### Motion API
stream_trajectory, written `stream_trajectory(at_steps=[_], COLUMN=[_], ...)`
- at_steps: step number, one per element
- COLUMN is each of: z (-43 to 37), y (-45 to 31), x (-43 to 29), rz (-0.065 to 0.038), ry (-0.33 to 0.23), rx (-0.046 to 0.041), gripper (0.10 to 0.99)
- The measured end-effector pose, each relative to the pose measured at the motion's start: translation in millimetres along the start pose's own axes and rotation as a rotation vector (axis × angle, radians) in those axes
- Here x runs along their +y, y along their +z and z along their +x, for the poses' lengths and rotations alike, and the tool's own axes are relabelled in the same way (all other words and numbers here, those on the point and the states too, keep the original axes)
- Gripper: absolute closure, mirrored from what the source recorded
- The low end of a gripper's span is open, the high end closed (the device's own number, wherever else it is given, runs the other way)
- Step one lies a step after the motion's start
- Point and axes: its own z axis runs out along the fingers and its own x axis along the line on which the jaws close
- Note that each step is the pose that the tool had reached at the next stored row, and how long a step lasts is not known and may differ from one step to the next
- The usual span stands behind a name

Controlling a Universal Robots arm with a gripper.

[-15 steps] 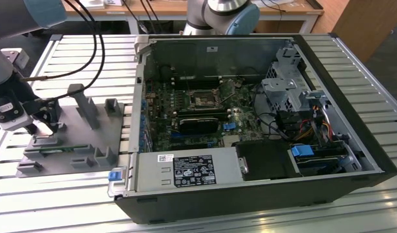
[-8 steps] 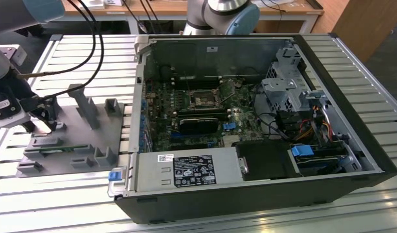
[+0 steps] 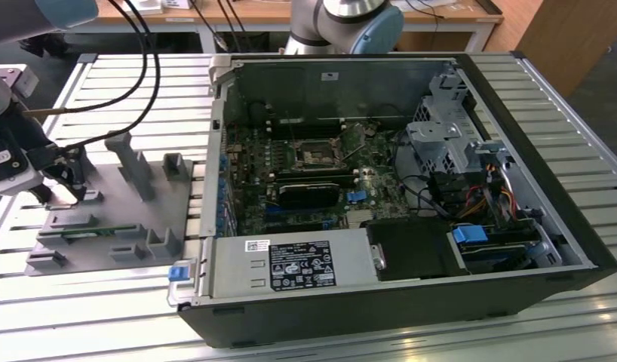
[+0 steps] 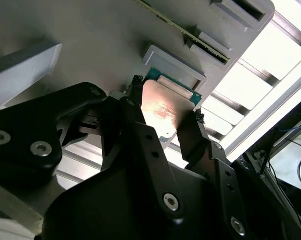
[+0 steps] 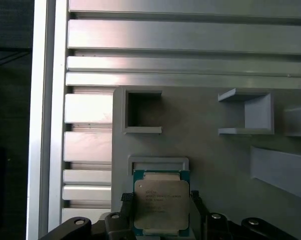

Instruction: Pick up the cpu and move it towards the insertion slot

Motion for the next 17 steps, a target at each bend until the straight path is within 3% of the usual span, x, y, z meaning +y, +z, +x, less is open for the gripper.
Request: stream_trajectory(at_steps=[17], z=[-0.1], y=[-11.0], x=[0.4], rz=[-0.001], ry=[0.000], rx=[0.0001], gripper=[0.557])
